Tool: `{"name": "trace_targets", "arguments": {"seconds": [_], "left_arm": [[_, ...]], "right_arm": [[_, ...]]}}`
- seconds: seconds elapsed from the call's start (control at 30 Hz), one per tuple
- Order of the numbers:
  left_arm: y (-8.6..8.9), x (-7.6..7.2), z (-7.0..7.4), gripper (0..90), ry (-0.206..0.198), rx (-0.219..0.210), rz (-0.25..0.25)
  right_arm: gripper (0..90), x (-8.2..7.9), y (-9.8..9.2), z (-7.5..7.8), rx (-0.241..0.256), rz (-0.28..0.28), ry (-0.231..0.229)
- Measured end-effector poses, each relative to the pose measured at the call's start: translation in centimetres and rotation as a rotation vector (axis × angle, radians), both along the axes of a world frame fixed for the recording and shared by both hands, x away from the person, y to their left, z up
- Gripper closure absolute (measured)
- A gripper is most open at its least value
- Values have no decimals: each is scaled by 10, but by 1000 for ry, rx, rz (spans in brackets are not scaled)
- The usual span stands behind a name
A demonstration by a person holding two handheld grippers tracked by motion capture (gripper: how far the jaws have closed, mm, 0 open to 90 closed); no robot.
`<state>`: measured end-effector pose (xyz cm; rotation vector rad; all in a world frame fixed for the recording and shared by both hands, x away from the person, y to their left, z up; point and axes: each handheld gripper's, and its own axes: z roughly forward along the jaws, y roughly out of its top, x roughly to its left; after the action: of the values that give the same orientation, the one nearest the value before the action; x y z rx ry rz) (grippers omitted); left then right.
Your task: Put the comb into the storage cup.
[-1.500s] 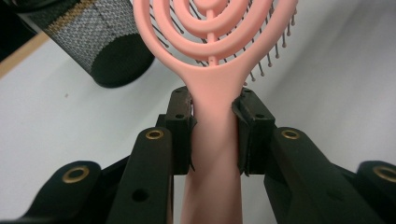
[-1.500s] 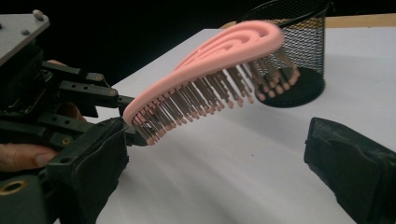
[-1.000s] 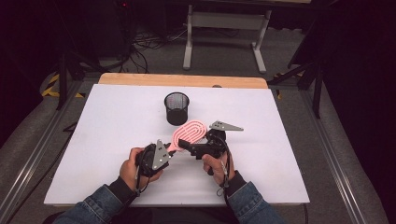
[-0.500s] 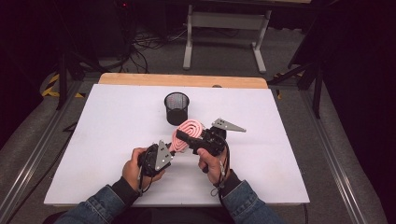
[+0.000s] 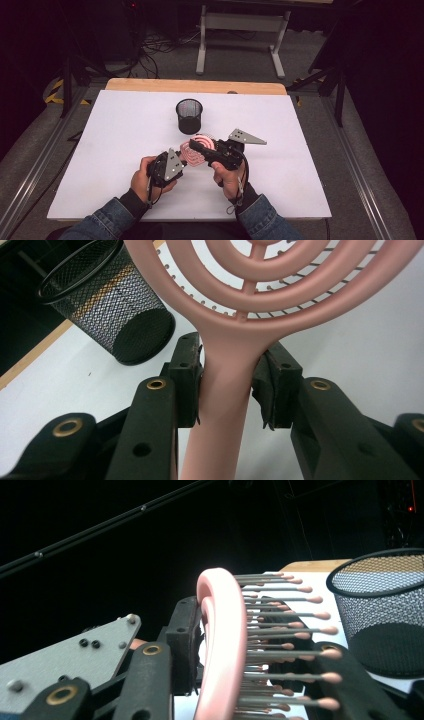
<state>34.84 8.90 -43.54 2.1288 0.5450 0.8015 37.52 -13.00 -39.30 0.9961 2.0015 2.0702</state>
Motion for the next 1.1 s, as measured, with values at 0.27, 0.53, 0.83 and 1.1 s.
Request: {"name": "trace_targets", "arguments": {"seconds": [0.27, 0.53, 0.83, 1.1], "left_arm": [[-1, -1, 0, 674, -14, 13, -6], [0, 0, 1, 676, -19, -2, -14], [6, 1, 5, 586, -25, -44, -33], [21, 0, 11, 371, -31, -113, -114]], "right_arm": [[591, -3, 5, 3, -30, 40, -17], [610, -7, 5, 5, -60, 29, -55], [638, -11, 0, 12, -70, 33, -116], [643, -12, -16, 22, -64, -23, -156]]}}
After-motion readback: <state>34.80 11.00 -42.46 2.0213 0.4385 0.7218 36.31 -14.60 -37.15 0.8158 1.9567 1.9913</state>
